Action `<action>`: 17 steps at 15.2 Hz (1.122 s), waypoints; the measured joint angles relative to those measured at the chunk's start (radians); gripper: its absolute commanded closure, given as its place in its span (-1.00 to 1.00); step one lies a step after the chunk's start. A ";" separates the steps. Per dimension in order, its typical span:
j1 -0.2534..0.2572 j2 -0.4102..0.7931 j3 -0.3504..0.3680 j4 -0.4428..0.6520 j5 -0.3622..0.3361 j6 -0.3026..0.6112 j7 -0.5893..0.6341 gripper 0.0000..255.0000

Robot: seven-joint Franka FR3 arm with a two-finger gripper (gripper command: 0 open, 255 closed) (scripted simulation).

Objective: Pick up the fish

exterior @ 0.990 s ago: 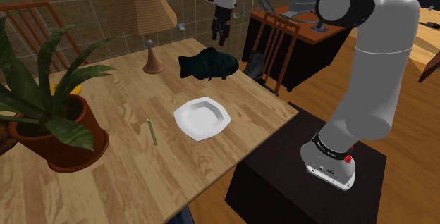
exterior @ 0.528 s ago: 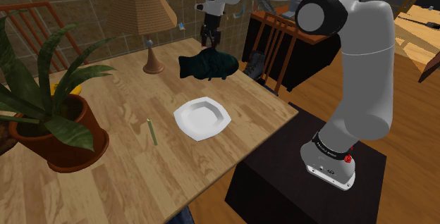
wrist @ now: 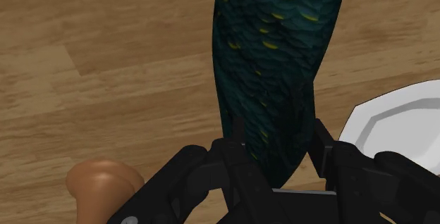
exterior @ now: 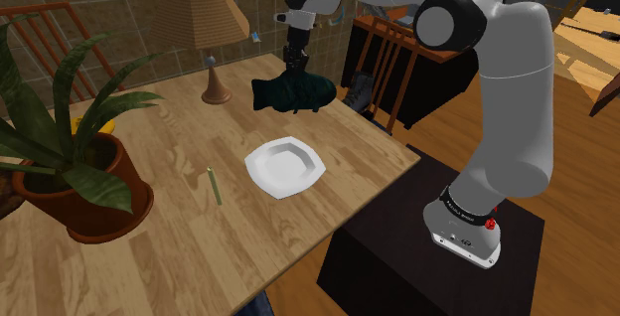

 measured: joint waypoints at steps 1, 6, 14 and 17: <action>0.000 0.000 0.000 0.000 0.000 0.000 0.000 1.00; -0.001 0.001 0.000 0.002 0.000 -0.001 0.000 1.00; -0.003 -0.015 -0.003 0.048 -0.010 -0.063 0.021 1.00; -0.006 -0.019 -0.004 0.086 -0.013 -0.103 0.033 1.00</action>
